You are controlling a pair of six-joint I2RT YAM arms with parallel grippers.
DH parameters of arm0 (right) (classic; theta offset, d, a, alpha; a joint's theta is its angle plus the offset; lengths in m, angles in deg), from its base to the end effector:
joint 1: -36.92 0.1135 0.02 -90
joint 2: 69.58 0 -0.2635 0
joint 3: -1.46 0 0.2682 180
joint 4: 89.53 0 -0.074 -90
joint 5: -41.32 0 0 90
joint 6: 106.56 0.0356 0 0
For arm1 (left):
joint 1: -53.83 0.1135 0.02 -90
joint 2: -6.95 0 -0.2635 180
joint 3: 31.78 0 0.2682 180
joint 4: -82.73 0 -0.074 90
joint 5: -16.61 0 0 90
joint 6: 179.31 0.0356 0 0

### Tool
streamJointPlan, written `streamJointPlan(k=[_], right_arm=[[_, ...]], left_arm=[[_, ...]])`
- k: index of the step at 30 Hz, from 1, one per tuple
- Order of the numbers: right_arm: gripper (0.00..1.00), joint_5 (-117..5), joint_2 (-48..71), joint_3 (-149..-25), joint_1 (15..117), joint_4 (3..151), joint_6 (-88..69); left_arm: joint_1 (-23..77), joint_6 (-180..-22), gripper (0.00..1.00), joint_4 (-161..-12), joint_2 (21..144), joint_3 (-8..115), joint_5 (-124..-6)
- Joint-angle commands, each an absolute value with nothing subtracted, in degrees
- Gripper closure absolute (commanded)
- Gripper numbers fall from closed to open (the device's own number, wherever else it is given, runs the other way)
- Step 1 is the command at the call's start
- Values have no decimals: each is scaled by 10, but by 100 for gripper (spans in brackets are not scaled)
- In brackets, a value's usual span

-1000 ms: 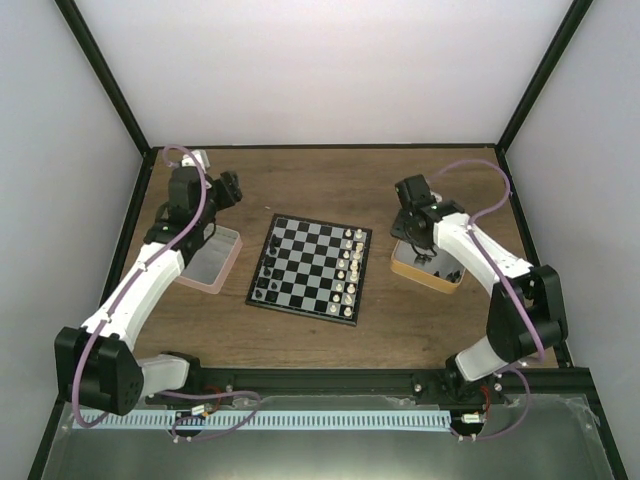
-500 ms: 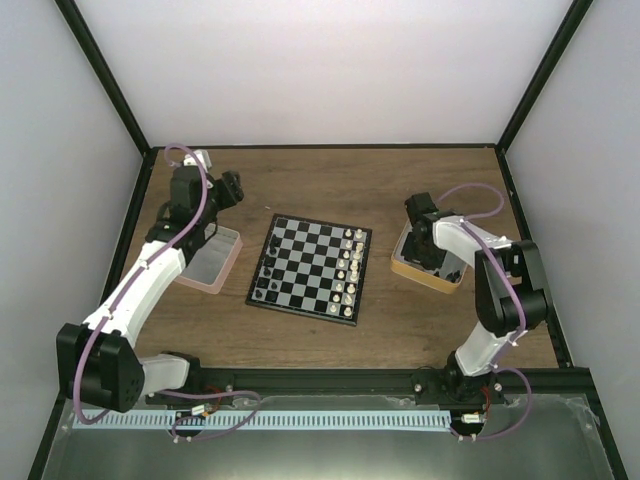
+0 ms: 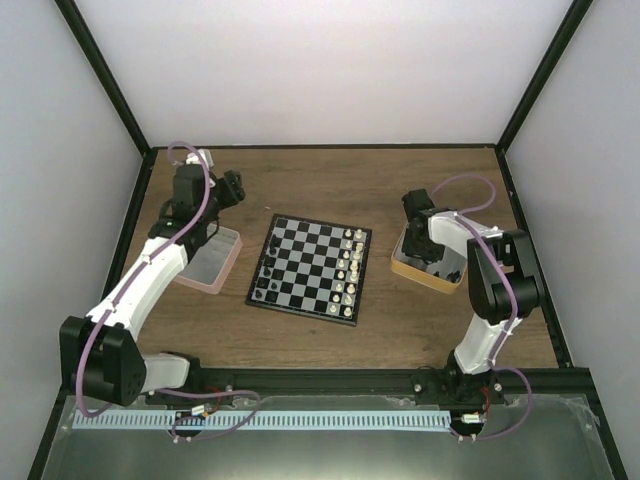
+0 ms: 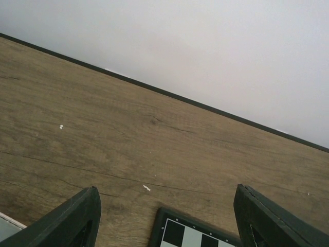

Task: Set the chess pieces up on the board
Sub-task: Pick up the chess piece from the storage box.

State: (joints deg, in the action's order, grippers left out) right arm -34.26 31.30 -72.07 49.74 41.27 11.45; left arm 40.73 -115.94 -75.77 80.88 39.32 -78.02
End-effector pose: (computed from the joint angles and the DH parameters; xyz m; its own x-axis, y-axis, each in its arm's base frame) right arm 0.3268 0.0653 0.1435 -0.9116 0.2590 -0.3191 0.3055 0.9464 -0.1046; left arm 0.3072 -0.0685 0.3084 -0.4279 -0.3591 -0.8294 -0.0420 0.9246 -0.3787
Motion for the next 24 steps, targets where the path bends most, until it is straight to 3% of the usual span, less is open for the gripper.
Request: streamJointPlan(k=[1, 20, 24], right_arm=[[64, -323, 330, -743, 488, 425, 105], [65, -349, 319, -731, 482, 344, 235], [70, -361, 316, -722, 482, 359, 241]], left_arm=[[410, -1156, 27, -772, 815, 413, -777], [410, -1157, 27, -774, 822, 415, -775], [410, -1156, 27, -776, 825, 415, -771]])
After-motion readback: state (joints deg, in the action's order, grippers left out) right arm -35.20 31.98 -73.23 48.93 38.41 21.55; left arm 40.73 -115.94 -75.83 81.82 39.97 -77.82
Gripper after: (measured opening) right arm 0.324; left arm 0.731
